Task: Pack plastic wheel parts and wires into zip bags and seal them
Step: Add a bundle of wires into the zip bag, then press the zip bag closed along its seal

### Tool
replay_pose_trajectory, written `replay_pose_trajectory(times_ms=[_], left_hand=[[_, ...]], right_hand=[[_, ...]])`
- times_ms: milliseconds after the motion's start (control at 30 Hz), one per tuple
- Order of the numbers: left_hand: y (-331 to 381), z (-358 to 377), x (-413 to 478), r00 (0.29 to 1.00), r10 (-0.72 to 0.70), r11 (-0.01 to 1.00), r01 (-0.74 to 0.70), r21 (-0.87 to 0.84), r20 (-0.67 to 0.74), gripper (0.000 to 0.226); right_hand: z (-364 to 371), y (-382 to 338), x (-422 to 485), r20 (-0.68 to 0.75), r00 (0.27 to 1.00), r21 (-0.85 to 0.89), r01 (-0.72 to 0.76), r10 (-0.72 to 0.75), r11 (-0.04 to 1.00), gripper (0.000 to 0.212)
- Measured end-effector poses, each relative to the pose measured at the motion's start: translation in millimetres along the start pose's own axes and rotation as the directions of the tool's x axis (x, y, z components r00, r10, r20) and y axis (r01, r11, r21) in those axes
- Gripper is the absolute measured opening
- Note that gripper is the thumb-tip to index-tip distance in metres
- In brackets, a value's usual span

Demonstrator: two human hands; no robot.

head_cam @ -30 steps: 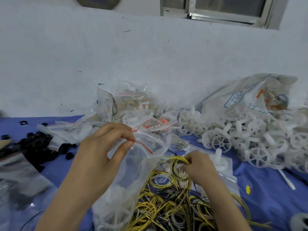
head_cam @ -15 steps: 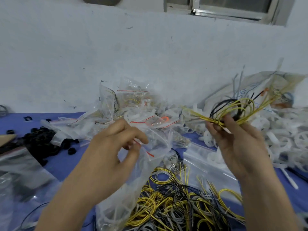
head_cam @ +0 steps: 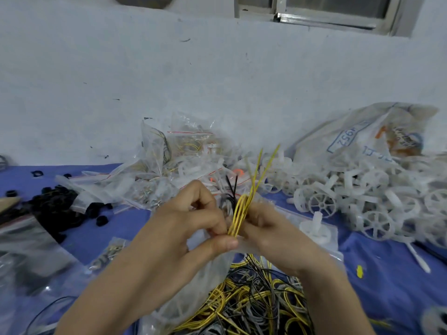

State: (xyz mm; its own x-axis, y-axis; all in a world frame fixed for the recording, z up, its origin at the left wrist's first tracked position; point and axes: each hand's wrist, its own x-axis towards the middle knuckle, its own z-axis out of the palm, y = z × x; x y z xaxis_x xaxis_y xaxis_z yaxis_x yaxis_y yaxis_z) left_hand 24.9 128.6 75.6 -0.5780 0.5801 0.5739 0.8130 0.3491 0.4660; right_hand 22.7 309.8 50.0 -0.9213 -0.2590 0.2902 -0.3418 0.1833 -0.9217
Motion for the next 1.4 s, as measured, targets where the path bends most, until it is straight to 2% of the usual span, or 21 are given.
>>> replay_pose_trajectory(times_ms=[67,100,167,233,267,367,433,533,600,633,700,767,833,933,1000,1033,1100,1167,1233,1333,1400], left_hand=[[4,2,0,1.000,0.027,1.000,-0.027,-0.003,0.013,0.023],[7,4,1,0.999,0.030,1.000,-0.030,-0.004,0.026,0.022],[12,8,1,0.997,0.032,0.999,-0.031,-0.006,0.065,0.022],[16,12,1,0.993,0.049,0.999,-0.050,0.003,0.110,0.024],[19,13,0,0.990,0.066,0.998,-0.068,0.010,0.122,0.025],[21,9,0,0.989,0.118,0.992,-0.121,0.035,0.085,0.023],[23,6,0,0.990,0.131,0.991,-0.132,0.015,0.044,0.024],[25,6,0,0.991,0.129,0.991,-0.130,0.018,0.021,0.026],[25,5,0,0.994,0.107,0.994,-0.107,0.031,0.009,0.027],[25,5,1,0.996,0.094,0.995,-0.094,0.031,0.001,0.027],[25,5,0,0.996,0.084,0.996,-0.083,0.032,-0.009,0.028],[25,7,0,0.996,0.085,0.996,-0.085,0.014,0.012,0.027],[26,9,0,0.995,0.089,0.996,-0.089,0.006,0.040,0.025],[24,10,0,0.997,0.052,0.998,-0.055,0.040,0.059,0.030],[18,8,0,0.998,0.030,0.997,-0.033,0.077,0.047,0.032],[14,7,0,0.999,0.032,0.995,-0.034,0.099,0.028,0.029],[8,4,1,0.999,0.031,0.993,-0.029,0.117,-0.018,0.022],[3,2,3,0.998,0.007,0.994,-0.001,0.109,-0.057,0.021],[0,-1,5,0.995,-0.021,0.996,0.028,0.082,-0.094,0.021],[-5,-7,3,0.989,-0.066,0.998,0.063,-0.030,-0.130,0.020],[-8,-11,0,0.990,-0.042,0.999,0.039,-0.025,-0.138,0.015]], right_hand=[[2,3,1,0.015,1.000,-0.292,0.027,-0.023,0.956,0.012],[2,7,4,0.034,0.999,-0.491,0.026,-0.010,0.871,0.011],[9,18,7,0.053,0.990,-0.828,-0.029,0.130,0.560,0.029],[17,24,9,-0.019,0.953,-0.936,-0.123,0.302,0.330,0.034],[19,24,8,-0.056,0.939,-0.941,-0.163,0.339,0.295,0.032],[14,18,-1,-0.075,0.943,-0.915,-0.193,0.324,0.353,0.021],[4,8,-6,-0.023,0.955,-0.851,-0.173,0.294,0.497,0.019],[-1,-8,-6,0.084,0.987,-0.463,-0.085,0.139,0.883,0.008],[-4,-14,-6,0.122,0.987,-0.220,-0.076,0.105,0.973,0.018],[-4,-17,-8,0.162,0.980,-0.193,-0.082,0.115,0.978,0.028],[-1,-15,-12,0.239,0.955,-0.385,-0.074,0.176,0.920,0.025],[3,-12,-12,0.238,0.936,-0.648,-0.045,0.259,0.760,0.012],[11,-7,-9,0.265,0.917,-0.746,0.000,0.298,0.665,0.014],[13,-12,-8,0.282,0.944,-0.679,0.072,0.169,0.731,0.025],[2,-18,-13,0.275,0.945,-0.553,0.004,0.178,0.833,0.016],[-5,-19,-16,0.237,0.955,-0.449,-0.057,0.180,0.892,0.013],[-18,-19,-19,0.060,0.991,-0.338,-0.090,0.116,0.937,0.024],[-29,-21,-20,-0.108,0.994,-0.373,-0.029,-0.012,0.928,0.020],[-39,-23,-21,-0.172,0.979,-0.454,0.021,-0.111,0.891,0.034],[-46,-13,-21,-0.120,0.990,-0.620,-0.018,-0.072,0.785,0.037],[-48,-5,-20,-0.124,0.992,-0.627,-0.060,-0.023,0.777,0.017]])
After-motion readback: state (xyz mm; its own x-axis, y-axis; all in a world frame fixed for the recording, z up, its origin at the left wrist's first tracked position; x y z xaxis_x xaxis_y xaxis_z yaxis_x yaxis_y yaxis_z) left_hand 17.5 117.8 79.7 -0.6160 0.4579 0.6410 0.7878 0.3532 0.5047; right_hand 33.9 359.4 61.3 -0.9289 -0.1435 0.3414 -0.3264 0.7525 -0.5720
